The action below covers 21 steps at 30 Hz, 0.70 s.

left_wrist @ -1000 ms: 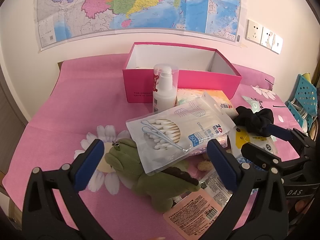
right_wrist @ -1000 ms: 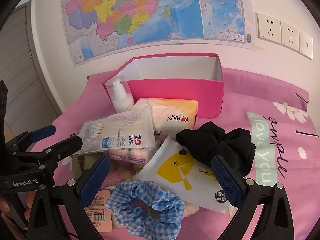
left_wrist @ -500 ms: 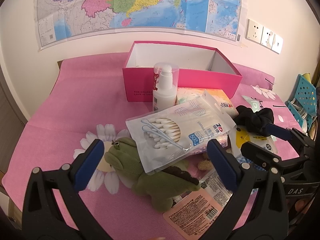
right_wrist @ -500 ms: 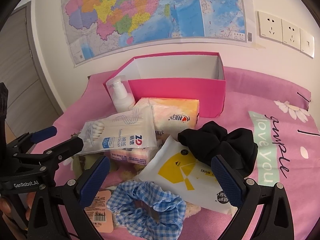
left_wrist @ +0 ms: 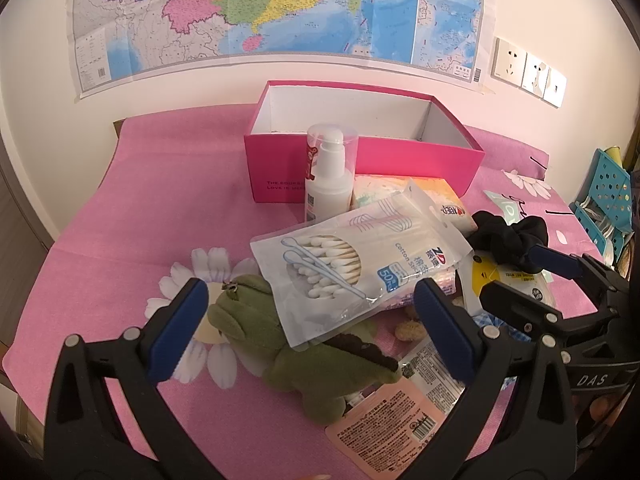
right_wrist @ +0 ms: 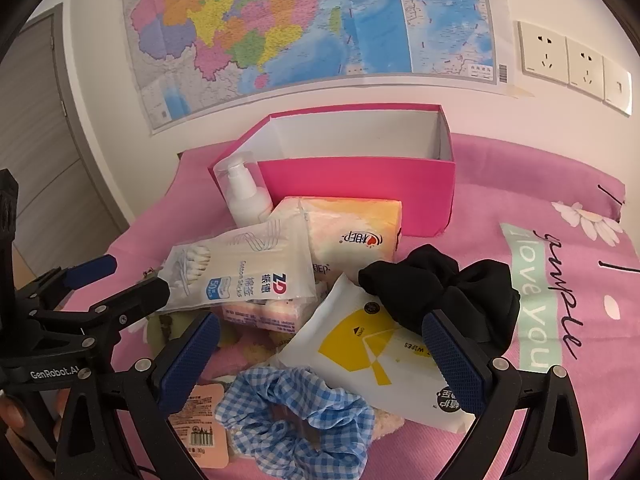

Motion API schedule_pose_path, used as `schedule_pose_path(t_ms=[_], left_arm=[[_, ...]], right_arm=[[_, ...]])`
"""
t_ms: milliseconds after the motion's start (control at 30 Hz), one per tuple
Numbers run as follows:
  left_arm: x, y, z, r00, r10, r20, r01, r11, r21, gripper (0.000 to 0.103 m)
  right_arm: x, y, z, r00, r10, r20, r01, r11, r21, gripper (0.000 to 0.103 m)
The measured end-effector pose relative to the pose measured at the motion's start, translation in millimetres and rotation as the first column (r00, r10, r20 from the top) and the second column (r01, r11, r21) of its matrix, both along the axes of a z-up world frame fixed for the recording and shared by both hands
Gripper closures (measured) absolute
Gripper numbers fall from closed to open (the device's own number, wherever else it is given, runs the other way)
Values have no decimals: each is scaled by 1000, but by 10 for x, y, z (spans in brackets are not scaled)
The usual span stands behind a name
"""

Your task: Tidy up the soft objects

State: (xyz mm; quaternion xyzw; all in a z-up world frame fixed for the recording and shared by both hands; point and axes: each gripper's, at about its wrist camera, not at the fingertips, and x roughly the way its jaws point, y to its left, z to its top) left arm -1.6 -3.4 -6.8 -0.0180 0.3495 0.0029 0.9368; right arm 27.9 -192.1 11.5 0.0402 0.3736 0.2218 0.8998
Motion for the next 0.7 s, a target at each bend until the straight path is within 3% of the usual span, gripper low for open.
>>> schedule_pose_path(t_ms=[367,600,700], left_arm=[[37,16,-12,1000,-6,-7,6,1000,-7,1],[78,93,-57,998,-56,-35,54,998,-42,1],[109,129,-92,995,-84,-51,81,995,-63,2]], right_arm=[[32,13,11,1000,14,-6,-14,1000,7,0],[107,37,24,999,51,-15,-51,999,18,1],[169,69,58,996,88,-16,-88,996,27,6]])
